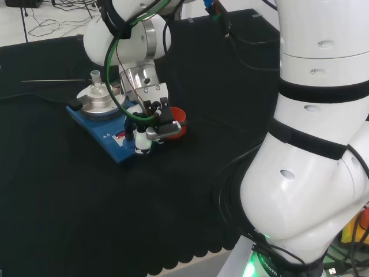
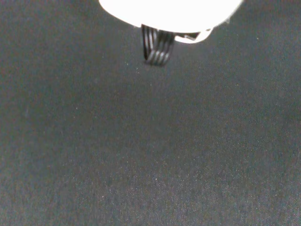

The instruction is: Turn on the heater.

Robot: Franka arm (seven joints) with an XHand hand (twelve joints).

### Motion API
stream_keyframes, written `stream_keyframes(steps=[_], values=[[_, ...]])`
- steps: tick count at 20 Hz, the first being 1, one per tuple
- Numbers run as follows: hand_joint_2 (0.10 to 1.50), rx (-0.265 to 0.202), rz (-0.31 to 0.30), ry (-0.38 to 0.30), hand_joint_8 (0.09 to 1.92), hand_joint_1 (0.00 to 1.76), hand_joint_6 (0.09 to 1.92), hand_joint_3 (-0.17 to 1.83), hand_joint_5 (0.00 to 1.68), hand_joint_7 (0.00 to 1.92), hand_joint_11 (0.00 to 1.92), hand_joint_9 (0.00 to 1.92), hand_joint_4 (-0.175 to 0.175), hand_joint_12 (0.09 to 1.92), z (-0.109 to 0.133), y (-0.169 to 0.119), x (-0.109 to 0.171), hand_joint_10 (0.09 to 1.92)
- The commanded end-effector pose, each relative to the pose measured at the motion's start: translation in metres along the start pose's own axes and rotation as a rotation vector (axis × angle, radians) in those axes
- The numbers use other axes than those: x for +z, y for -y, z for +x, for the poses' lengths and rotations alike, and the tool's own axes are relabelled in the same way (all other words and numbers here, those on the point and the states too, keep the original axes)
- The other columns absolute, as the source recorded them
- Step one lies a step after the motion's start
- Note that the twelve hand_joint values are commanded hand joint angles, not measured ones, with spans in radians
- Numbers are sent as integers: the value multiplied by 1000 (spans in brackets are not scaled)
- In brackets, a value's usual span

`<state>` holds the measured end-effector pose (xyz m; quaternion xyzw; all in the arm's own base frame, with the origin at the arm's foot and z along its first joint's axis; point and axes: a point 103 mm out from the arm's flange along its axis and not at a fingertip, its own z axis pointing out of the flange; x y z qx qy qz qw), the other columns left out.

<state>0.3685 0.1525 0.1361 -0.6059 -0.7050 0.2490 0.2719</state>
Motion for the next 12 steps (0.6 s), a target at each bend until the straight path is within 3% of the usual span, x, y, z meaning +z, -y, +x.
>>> stream_keyframes(steps=[1, 12], values=[[620, 0, 5, -3, 1512, 1378, 722, 1068, 261, 1470, 1190, 1556, -43, 1259, 0, -1, 1, 1358], [621, -2, 8, -3, 1511, 1376, 721, 1070, 272, 1470, 1191, 1554, -41, 1258, 0, 0, 1, 1358]])
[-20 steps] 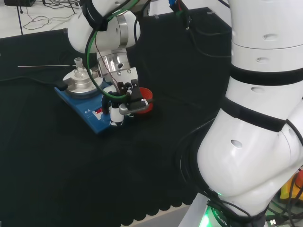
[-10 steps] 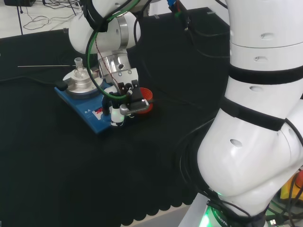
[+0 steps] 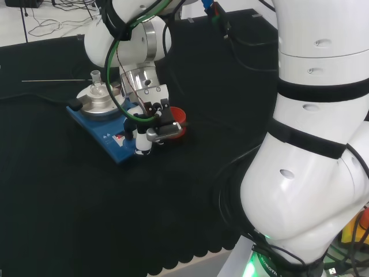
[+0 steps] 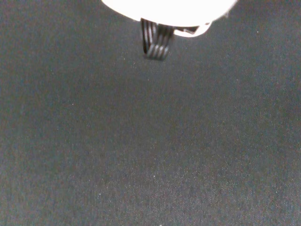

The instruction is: Turn on the heater.

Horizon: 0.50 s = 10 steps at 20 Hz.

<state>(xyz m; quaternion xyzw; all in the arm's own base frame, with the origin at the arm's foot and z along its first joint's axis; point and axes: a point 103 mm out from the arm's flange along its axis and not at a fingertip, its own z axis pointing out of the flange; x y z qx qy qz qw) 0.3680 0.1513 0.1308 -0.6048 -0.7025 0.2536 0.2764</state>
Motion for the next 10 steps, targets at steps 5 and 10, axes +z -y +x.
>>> stream_keyframes(steps=[5, 10], values=[[621, -15, -58, 5, 1511, 1376, 723, 1071, 279, 1469, 1191, 1554, -40, 1257, 9, 15, -29, 1357], [621, -19, -90, 12, 1510, 1376, 725, 1071, 285, 1468, 1191, 1553, -40, 1257, 13, 24, -45, 1357]])
